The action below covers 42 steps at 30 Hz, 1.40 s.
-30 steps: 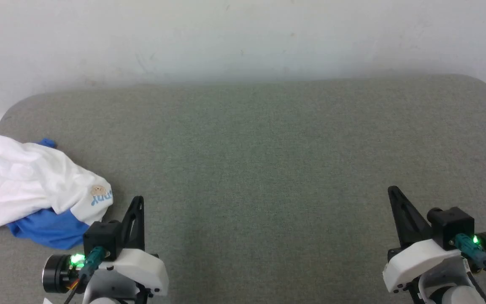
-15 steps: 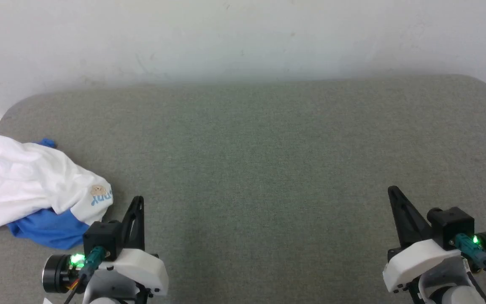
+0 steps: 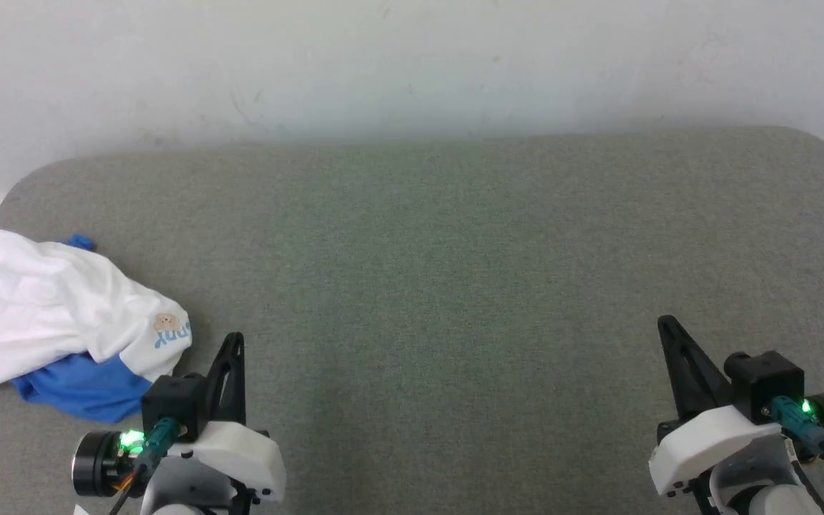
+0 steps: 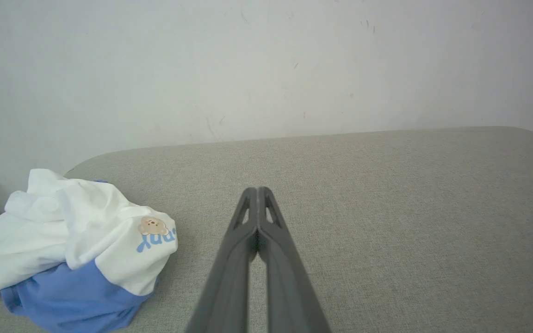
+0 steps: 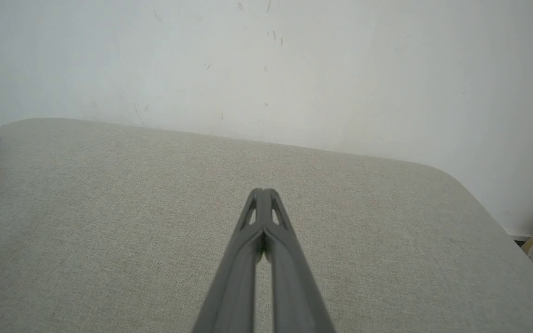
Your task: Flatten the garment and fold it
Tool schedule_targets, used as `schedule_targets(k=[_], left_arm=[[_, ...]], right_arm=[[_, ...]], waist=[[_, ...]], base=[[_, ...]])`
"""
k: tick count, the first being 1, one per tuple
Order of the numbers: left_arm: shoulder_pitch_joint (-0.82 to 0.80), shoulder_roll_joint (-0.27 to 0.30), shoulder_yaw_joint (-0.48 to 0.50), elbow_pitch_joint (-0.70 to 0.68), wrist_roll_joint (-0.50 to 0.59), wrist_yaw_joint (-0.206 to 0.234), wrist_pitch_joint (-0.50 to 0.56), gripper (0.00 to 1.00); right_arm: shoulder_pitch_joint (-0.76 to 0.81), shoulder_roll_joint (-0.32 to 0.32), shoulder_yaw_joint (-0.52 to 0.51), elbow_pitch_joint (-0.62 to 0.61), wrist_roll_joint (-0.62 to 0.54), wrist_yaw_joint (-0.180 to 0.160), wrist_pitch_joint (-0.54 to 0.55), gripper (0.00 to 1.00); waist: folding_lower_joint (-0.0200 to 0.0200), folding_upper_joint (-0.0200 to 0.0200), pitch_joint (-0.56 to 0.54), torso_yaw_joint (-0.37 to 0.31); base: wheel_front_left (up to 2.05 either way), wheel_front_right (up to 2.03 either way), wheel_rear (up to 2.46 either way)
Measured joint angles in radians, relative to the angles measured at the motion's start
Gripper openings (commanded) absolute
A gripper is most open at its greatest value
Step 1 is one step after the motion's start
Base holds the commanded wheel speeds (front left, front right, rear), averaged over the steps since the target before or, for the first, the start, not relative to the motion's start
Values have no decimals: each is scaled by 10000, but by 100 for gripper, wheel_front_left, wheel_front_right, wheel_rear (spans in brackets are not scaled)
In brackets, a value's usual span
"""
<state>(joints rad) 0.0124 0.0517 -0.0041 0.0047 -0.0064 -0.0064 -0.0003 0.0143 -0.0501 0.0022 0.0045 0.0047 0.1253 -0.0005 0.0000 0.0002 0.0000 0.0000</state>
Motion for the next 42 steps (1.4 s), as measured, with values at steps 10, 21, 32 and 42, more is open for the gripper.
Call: schedule_targets(k=[10, 21, 32, 42], left_arm=[[7, 2, -54, 77, -123, -13, -104, 100], [5, 2, -92, 130, -510, -19, -286, 100], [-1, 0, -82, 242, -677, -19, -535, 100], [-1, 2, 4, 387, -966, -17, -723, 100]], right_arm=[[17, 0, -27, 46, 81, -13, -82, 100], [27, 0, -157, 40, 326, -13, -313, 100], [73, -2, -221, 6, 408, -13, -545, 100], [119, 0, -199, -121, 443, -13, -698, 100]], waist=[[0, 0, 2, -4], [0, 0, 20, 138], [0, 0, 6, 675], [1, 0, -40, 1507]], base=[[0, 0, 0], [0, 0, 0], [0, 0, 0], [0, 0, 0]])
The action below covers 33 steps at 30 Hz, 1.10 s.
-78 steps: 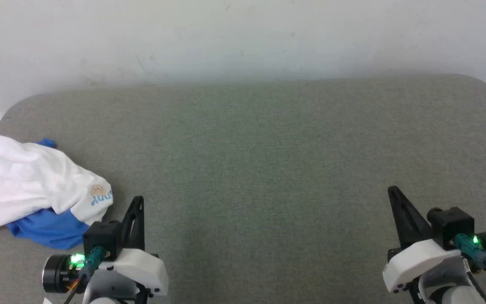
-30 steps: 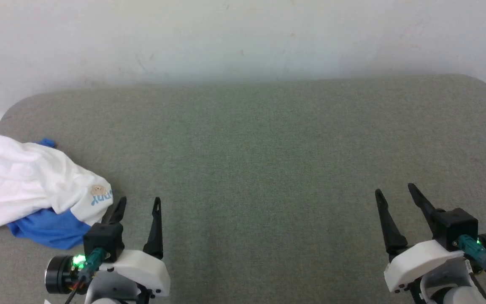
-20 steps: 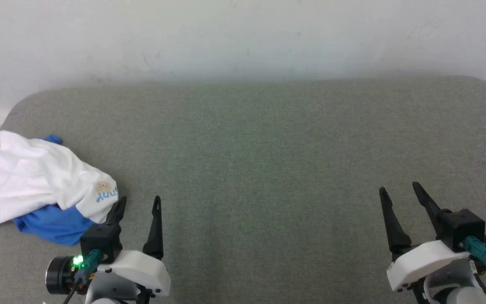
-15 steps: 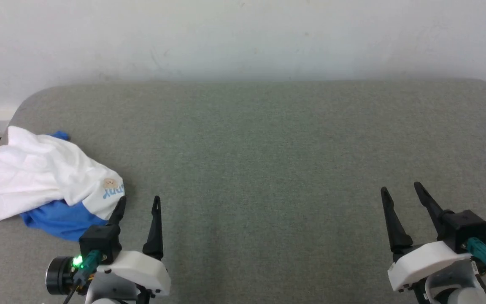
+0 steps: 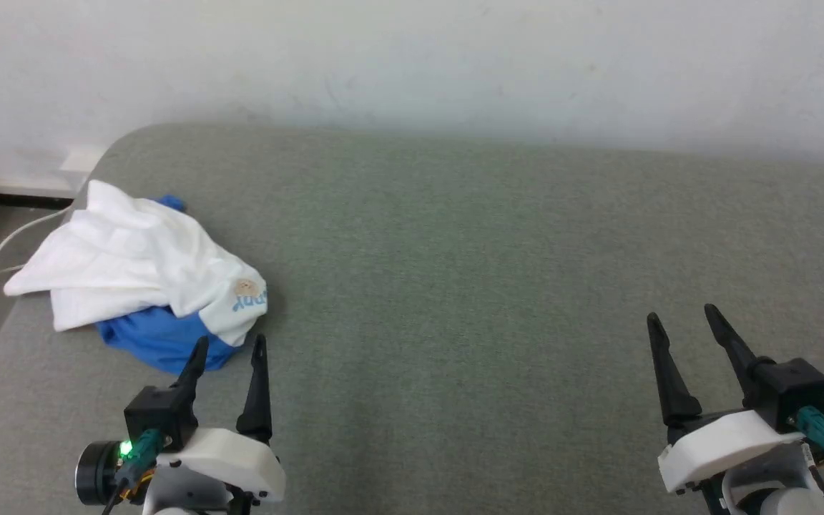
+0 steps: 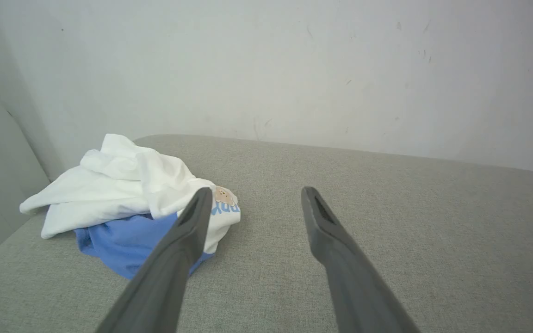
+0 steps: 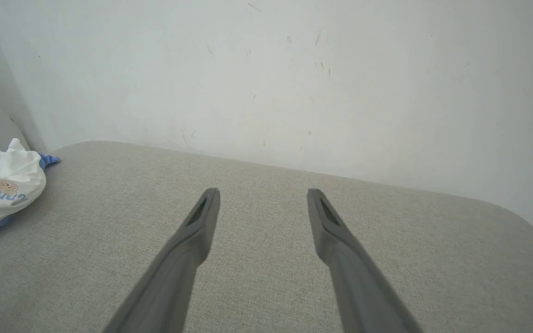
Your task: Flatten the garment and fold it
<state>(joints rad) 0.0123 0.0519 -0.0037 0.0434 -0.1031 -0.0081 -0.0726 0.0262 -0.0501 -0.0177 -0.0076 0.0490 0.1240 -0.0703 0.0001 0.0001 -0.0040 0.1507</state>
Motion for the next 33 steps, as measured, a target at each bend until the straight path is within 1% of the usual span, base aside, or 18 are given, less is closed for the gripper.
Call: schedule_targets(k=[15, 26, 33], left_arm=[[1, 0, 92, 219, -378, 15, -337, 100], [1, 0, -73, 257, -777, 182, -562, 100], [-257, 2, -378, 232, -1292, 192, -706, 100]], right_arm=[[54, 2, 92, -130, 192, 2, -140, 100], [181, 2, 59, -291, 244, 2, -226, 100], [166, 2, 23, -608, 199, 2, -180, 100]], waist=[[0, 0, -62, 1422], [0, 0, 99, 2029], [0, 0, 468, 2213]], base=[[-9, -9, -9], [-9, -9, -9], [0, 0, 0]])
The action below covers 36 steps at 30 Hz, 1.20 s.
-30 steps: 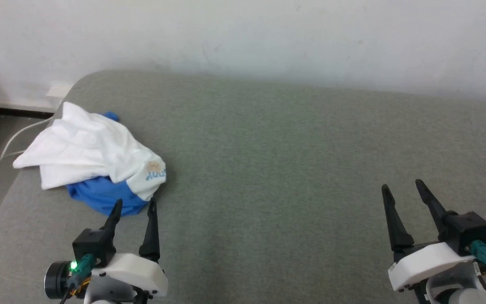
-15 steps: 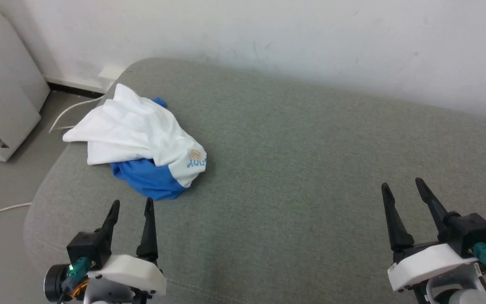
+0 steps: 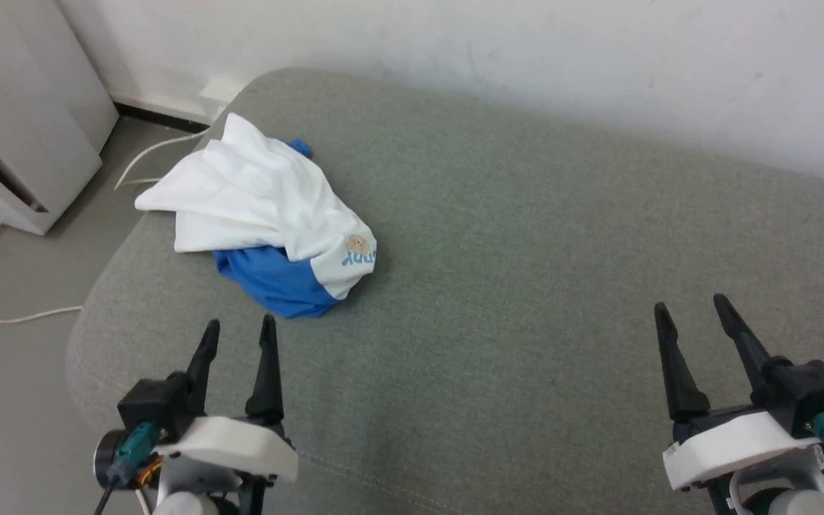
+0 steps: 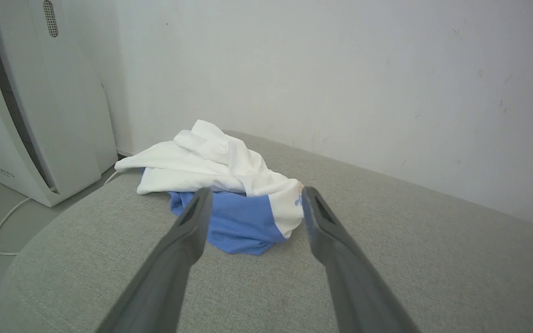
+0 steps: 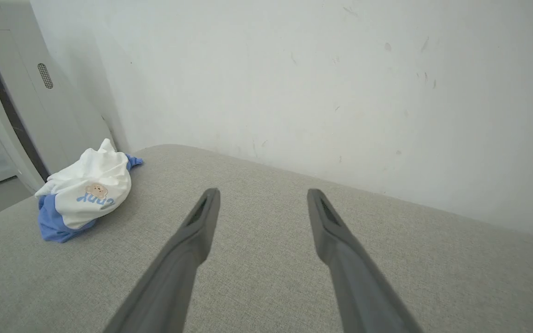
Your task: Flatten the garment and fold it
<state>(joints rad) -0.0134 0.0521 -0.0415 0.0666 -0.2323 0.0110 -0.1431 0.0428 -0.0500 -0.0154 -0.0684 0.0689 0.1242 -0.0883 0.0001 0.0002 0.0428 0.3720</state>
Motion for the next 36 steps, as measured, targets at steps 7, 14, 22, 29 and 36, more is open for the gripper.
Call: schedule_targets(k=[7, 14, 22, 29, 36], left_arm=[[-1212, -2, -238, 226, -410, 0, -148, 100], [-3145, 6, -79, 1060, -485, -33, -297, 100], [-5745, 874, 169, 3281, -830, -224, 646, 100], [-7528, 1916, 92, 5501, -1327, -633, 3049, 100], [-8509, 2621, -10, 7432, -1875, -732, 5703, 100]], right_arm=[[-176, -12, 81, -445, -182, 0, 267, 100], [-479, -211, 58, -817, -173, 2, 426, 100], [-865, -405, -109, -1043, -54, 2, 378, 100], [-1108, -391, -134, -1024, 151, 2, 155, 100], [-1375, -393, -136, -867, 349, 4, -128, 100]], waist=[[1, 0, 657, -3], [2, 0, 1520, -225], [3, -1, 2649, -580], [2, -2, 3563, -889], [2, -1, 4315, -1218]], base=[[0, 0, 0], [0, 0, 0], [0, 0, 0], [0, 0, 0], [0, 0, 0]])
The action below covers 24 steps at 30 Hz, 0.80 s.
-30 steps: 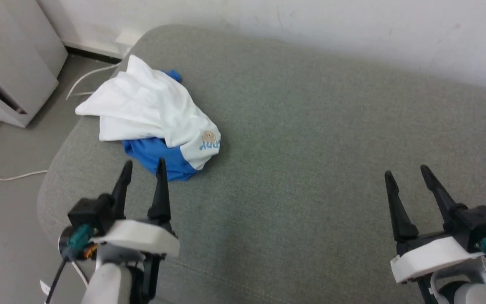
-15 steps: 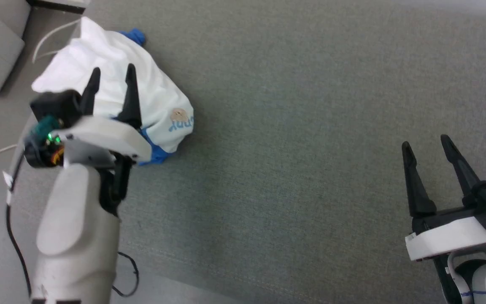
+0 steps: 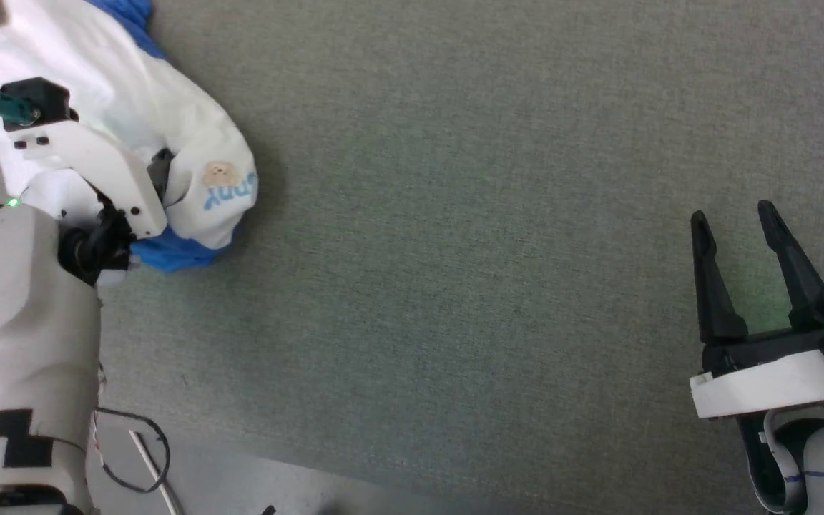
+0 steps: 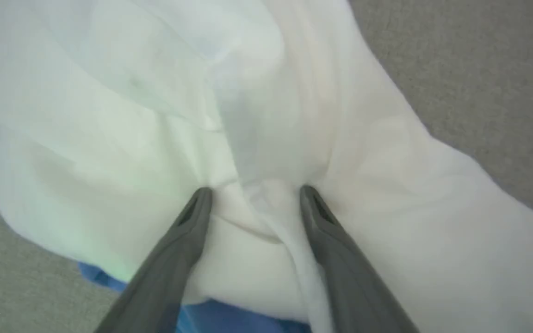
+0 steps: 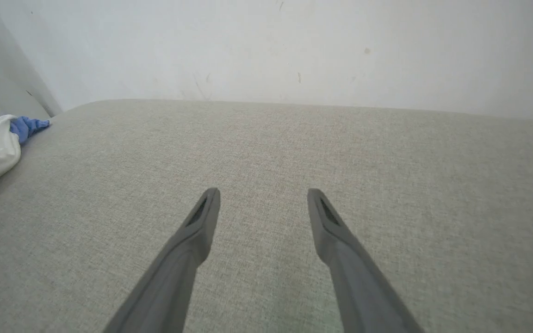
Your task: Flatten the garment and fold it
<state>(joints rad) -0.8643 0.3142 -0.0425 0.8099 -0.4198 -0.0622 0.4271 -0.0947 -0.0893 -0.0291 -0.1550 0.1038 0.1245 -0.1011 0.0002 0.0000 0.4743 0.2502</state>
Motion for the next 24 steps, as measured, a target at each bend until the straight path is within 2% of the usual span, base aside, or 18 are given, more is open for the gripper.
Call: schedule_targets(k=[3, 4, 5, 8, 14, 17, 24], left_arm=[[-458, 259, -17, 456, -314, -88, 1195, 100], [-607, 326, -15, 573, -416, -125, 1565, 59], [-745, 395, -44, 637, -493, -165, 1866, 0], [-1049, 476, -61, 811, -734, -174, 2424, 0], [-1099, 529, -362, 995, -802, -176, 2324, 0], [-978, 604, -665, 1020, -527, -153, 1582, 0], [-1033, 1051, -1057, 309, 589, 602, -1730, 0]], right_arm=[[-11, 2, 4, 90, 54, 0, -111, 100], [-12, 2, 0, 102, 79, 0, -144, 100], [-17, 2, -10, 105, 113, 0, -146, 100], [-105, 6, -13, 161, 196, 0, -207, 100], [-191, 92, 56, 575, 439, 2, -514, 100], [-202, 157, 19, 790, 514, 2, -686, 100], [-86, 332, -136, 1335, 671, 8, -999, 100]], waist=[[-5, 0, 160, -152], [-5, 0, 206, -180], [-5, 0, 253, -195], [-3, 0, 346, -180], [-2, 0, 17, -122], [-2, 0, -309, -107], [-3, 0, -1384, -111]], base=[[0, 0, 0], [0, 0, 0], [0, 0, 0], [0, 0, 0], [0, 0, 0], [0, 0, 0], [0, 0, 0]])
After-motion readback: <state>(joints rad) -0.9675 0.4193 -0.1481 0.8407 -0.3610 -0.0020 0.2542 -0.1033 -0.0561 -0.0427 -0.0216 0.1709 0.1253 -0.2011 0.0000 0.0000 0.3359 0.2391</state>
